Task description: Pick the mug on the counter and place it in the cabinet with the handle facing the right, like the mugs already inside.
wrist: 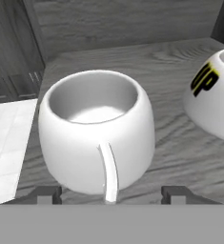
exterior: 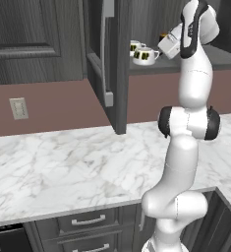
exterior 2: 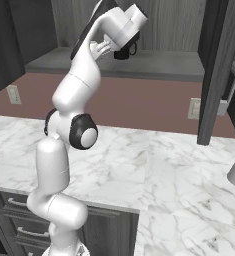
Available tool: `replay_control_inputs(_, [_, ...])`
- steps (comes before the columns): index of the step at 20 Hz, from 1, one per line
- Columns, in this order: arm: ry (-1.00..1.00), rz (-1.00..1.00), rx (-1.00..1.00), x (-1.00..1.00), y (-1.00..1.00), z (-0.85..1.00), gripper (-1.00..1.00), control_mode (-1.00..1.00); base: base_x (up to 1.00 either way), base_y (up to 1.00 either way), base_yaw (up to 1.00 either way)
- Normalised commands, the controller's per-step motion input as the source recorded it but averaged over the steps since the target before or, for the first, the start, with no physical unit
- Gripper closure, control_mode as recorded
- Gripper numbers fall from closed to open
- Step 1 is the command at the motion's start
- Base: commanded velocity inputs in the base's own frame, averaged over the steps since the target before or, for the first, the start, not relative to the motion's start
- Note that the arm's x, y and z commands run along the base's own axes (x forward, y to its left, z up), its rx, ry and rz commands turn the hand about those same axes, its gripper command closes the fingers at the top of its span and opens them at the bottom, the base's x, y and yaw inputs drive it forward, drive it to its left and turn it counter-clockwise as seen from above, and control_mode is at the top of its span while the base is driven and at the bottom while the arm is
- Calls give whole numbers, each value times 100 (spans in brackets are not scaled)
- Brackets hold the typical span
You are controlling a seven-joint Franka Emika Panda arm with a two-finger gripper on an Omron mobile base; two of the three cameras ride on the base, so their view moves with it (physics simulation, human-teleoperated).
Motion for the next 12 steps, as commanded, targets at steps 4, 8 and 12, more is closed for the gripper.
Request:
replay_control_inputs(4, [0,1,0,0,-1,0,-100,-100,0,0,0])
replay_control_inputs(8, [0,0,-1,7,-25,1,-100,-100,0,0,0])
replay_control_inputs(12, [0,0,-1,2,-26,1,-100,-100,0,0,0])
